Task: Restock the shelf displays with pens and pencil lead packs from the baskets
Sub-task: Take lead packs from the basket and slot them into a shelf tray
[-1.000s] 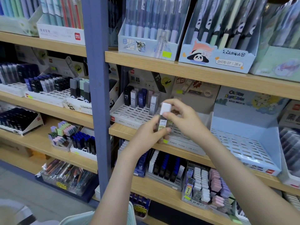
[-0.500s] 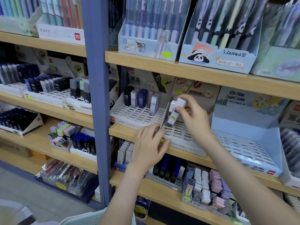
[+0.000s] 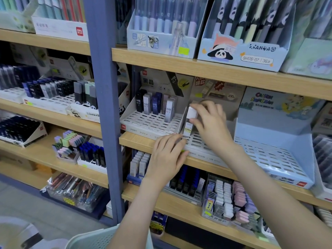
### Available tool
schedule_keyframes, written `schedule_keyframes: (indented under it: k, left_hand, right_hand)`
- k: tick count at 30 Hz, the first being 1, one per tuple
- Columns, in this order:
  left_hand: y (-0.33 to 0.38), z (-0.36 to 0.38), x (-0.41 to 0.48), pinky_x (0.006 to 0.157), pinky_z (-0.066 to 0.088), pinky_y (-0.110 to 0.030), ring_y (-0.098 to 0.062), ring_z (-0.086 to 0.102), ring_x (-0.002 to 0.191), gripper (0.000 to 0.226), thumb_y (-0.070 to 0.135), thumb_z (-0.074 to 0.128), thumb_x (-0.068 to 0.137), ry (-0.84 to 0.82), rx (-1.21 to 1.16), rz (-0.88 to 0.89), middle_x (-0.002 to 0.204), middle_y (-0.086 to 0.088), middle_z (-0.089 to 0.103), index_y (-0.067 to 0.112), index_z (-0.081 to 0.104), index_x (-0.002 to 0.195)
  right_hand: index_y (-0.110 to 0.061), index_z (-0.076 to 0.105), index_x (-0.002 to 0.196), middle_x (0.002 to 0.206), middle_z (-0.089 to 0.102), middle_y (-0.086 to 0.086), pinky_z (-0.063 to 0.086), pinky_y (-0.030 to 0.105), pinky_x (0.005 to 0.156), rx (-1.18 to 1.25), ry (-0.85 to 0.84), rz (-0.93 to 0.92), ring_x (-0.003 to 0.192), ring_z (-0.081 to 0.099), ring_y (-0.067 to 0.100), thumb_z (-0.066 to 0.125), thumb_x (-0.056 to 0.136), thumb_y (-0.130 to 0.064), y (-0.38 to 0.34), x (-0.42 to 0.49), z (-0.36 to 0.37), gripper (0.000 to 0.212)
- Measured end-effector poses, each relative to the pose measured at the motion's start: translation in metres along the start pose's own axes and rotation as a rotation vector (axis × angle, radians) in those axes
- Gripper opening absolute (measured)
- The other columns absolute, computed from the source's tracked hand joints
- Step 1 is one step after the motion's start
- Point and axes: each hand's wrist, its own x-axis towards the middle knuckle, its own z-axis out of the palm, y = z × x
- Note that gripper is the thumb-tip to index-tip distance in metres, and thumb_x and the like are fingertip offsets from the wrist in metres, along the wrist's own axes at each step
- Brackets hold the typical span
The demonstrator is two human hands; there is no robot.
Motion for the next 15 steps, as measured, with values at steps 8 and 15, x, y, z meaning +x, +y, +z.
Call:
schedule_keyframes:
  k: [8, 15]
  left_hand:
    - [0.004, -0.001, -0.002, 0.101, 0.035, -0.037, -0.024, 0.052, 0.112, 0.026, 0.027, 0.051, 0.095, -0.013, 0.042, -0.004, 0.115, -0.008, 0.063, 0.01, 0.062, 0.111]
    - [0.021, -0.004, -0.003, 0.102, 0.037, -0.04, -0.026, 0.054, 0.116, 0.031, 0.024, 0.048, 0.096, -0.027, 0.13, -0.065, 0.12, -0.011, 0.062, 0.005, 0.062, 0.116]
  right_hand:
    - [-0.029, 0.034, 0.144, 0.146, 0.034, -0.006, 0.025, 0.037, 0.096, -0.041, -0.159, -0.002, 0.127, 0.025, 0.02, 0.047, 0.097, -0.018, 0.001, -0.005, -0.007, 0.05]
    - [-0.027, 0.018, 0.15, 0.154, 0.022, -0.001, 0.018, 0.038, 0.109, 0.031, -0.145, -0.016, 0.136, 0.019, 0.018, 0.05, 0.095, -0.022, 0.002, -0.027, -0.023, 0.064]
